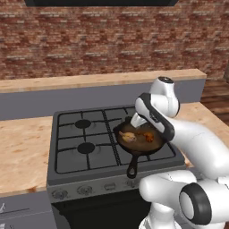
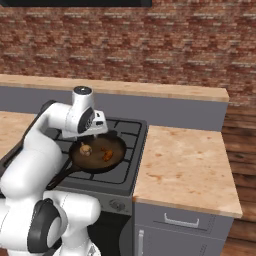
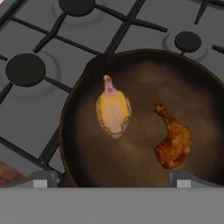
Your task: Take the chicken drumsticks from the pan and place one on each plate on the dining counter.
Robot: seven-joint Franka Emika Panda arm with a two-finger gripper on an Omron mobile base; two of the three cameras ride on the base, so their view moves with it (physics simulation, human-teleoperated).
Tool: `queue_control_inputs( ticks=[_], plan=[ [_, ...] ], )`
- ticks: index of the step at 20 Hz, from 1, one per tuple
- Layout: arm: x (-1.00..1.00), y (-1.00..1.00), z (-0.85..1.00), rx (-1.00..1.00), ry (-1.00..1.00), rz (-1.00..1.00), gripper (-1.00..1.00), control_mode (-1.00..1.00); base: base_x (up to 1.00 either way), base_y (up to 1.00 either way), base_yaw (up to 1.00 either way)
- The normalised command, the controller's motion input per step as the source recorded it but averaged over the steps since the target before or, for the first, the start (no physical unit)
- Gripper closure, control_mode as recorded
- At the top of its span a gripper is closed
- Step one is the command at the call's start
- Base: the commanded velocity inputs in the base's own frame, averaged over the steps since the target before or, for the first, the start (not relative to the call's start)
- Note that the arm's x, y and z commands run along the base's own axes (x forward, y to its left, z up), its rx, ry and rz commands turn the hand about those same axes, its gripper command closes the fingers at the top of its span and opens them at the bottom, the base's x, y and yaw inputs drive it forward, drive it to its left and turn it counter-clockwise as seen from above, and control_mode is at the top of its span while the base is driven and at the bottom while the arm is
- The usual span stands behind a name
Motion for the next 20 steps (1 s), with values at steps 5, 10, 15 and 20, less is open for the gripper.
queue_control_inputs(
  ticks=[5, 10, 15, 20],
  plan=[
    [0.18, 0.13, -0.41, 0.00, 0.00, 0.10, -1.00, -1.00, 0.00, 0.00, 0.00],
    [0.21, 0.17, -0.41, 0.00, 0.00, 0.06, -1.00, -1.00, 0.00, 0.00, 0.00],
    [0.22, 0.20, -0.42, 0.00, 0.01, 0.03, -1.00, -1.00, 0.00, 0.00, 0.00],
    [0.22, 0.11, -0.39, -0.01, 0.07, 0.00, -1.00, -1.00, 0.00, 0.00, 0.00]
  ],
)
